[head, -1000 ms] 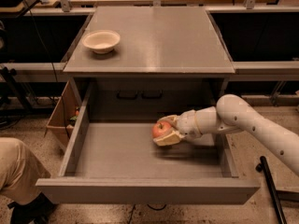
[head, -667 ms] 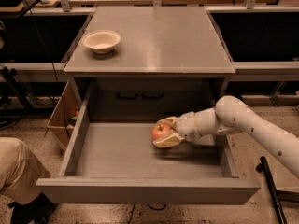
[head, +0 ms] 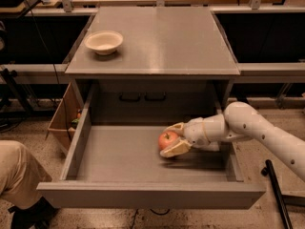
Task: Place apple into top drawer
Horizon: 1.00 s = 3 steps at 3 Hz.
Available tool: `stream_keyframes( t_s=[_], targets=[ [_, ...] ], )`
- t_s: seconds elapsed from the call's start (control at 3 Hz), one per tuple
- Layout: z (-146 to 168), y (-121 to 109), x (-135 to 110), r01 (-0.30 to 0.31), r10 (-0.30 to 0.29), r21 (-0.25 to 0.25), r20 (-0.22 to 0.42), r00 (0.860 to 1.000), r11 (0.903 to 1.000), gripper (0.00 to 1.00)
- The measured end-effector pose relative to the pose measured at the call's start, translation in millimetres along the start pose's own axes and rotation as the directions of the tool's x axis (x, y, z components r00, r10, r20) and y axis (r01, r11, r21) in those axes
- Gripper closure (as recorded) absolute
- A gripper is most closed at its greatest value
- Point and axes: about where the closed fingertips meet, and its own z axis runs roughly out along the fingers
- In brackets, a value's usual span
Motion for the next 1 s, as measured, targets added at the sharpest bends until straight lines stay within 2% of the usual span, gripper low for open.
stream_keyframes(
  t_s=[0.33,0.67,1.0],
  targets=[
    [-14,10,10,-0.024,0.024,0.021,-0.028,0.999,0.9995,0.00],
    [-36,13,1,-0.029,0.032,0.050,-0.057,0.998,0.9983,0.00],
    [-77,5,-40,0.005,0.002,0.093,-0.084,0.996,0.9957,0.00]
  ],
)
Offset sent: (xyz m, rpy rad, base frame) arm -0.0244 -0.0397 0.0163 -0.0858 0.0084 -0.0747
